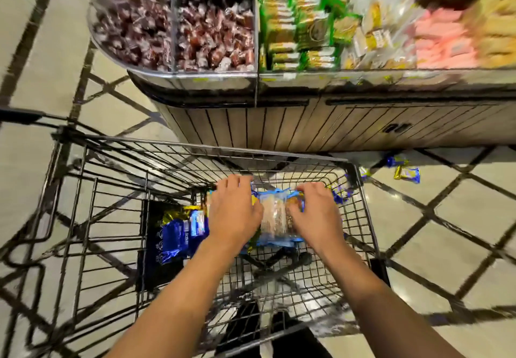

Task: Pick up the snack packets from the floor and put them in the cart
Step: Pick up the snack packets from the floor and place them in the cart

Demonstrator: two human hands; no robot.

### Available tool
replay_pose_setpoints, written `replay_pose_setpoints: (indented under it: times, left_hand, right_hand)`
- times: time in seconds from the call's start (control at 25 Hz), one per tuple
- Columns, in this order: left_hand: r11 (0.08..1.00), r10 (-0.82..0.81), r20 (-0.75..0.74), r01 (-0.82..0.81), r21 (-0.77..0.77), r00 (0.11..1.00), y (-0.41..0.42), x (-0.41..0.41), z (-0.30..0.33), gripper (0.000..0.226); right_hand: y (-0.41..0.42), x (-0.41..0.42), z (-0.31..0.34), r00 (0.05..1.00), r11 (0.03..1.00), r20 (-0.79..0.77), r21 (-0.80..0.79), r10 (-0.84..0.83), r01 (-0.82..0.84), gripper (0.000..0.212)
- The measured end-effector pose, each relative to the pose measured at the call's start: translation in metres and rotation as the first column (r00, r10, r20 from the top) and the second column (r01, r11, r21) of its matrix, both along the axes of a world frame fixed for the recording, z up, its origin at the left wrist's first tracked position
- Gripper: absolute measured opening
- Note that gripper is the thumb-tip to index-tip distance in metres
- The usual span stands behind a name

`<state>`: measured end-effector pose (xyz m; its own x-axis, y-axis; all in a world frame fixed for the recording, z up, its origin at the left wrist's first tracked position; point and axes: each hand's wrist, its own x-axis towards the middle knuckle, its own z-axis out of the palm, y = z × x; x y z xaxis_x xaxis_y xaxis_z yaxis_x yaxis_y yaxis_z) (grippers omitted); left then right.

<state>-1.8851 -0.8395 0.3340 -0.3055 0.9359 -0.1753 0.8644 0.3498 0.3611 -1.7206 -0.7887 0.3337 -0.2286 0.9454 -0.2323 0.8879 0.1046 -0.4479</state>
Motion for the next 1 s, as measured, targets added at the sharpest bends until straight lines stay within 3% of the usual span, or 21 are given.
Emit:
replay_pose_setpoints:
  times: [0.12, 0.32, 0.48, 0.76, 1.0]
  left_hand:
    - [0.988, -0.146, -0.042, 0.148, 0.051, 0.988, 0.017, 0.034, 0.025, 0.049]
    - [0.907, -0.403, -0.187, 0.419, 0.053, 0.896, 0.031, 0.125, 0.057, 0.044]
    - [0.868, -0.483, -0.202, 0.496, 0.016, 0.852, 0.026, 0.216, 0.058, 0.039]
    - [0.869, -0.495, -0.135, 0.488, -0.084, 0.858, 0.014, 0.402, 0.038, 0.048]
    - [0.833, -0.551, -0.145, 0.55, -0.049, 0.822, 0.048, 0.53, 0.046, 0.05]
  right_hand:
    - [0.003, 0.034, 0.038, 0.997, 0.994, 0.071, 0.106, -0.011, 0.003, 0.033]
    - [-0.004, 0.123, 0.076, 0.964, 0.977, 0.264, 0.211, -0.026, -0.031, 0.028]
    - [-0.017, 0.21, 0.075, 0.945, 0.974, 0.323, 0.227, -0.06, -0.016, 0.03]
    - [-0.035, 0.389, 0.058, 0.97, 0.993, 0.242, 0.12, -0.029, -0.001, 0.034]
    - [-0.02, 0.517, 0.063, 0.973, 0.983, 0.167, 0.116, -0.161, 0.143, 0.038]
